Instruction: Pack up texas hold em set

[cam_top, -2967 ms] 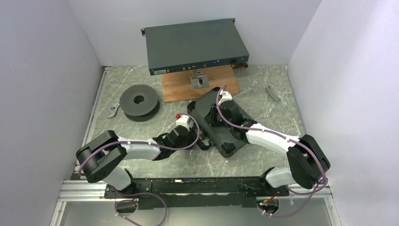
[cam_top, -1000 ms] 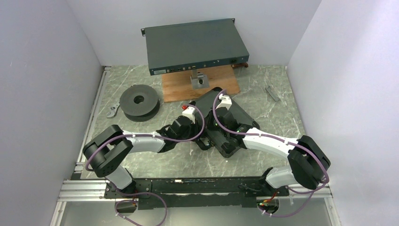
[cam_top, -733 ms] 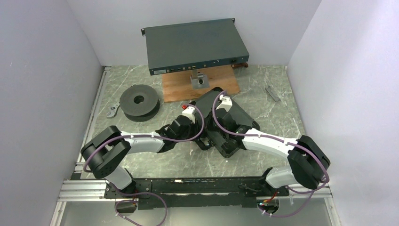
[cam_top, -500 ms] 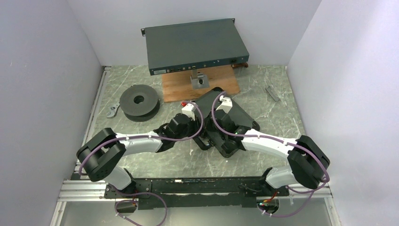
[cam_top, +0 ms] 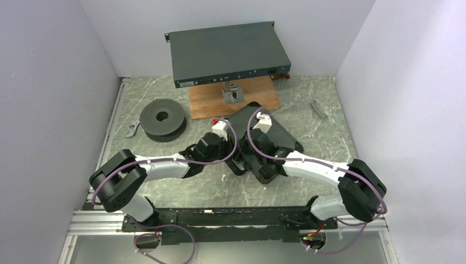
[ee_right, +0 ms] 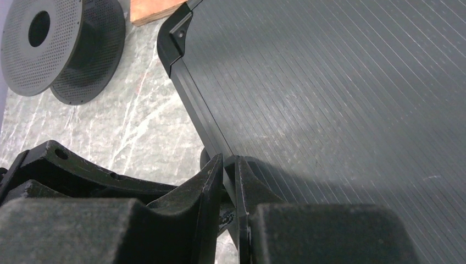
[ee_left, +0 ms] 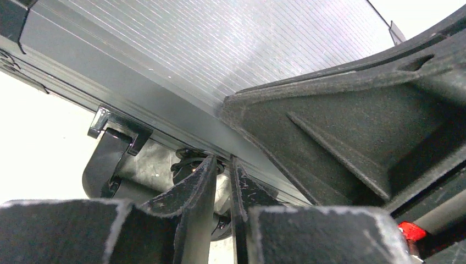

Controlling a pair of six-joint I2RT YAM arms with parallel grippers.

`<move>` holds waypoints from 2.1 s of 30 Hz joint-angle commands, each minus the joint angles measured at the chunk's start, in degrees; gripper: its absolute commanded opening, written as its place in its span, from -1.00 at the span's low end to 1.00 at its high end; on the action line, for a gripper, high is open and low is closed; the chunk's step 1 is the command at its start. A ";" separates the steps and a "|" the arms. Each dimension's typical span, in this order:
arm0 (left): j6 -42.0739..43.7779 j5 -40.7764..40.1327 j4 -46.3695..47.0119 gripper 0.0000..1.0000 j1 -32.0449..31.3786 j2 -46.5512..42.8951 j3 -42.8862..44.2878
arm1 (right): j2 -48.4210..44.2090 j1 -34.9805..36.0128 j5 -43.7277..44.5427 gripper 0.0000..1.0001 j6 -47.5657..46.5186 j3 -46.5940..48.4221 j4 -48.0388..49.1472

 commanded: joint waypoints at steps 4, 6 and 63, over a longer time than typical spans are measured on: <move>-1.54 -2.48 7.37 -0.56 -0.14 -4.63 -2.23 | 2.71 3.57 -10.99 -0.63 -1.04 -4.04 -29.54; -1.93 -2.85 7.93 -0.55 -0.13 -5.58 -4.11 | 1.62 3.57 -10.72 -0.61 -1.45 -3.27 -30.13; -3.10 -2.82 7.63 -0.71 -0.75 -0.27 -6.54 | -23.51 3.57 5.25 0.25 1.21 2.98 -43.32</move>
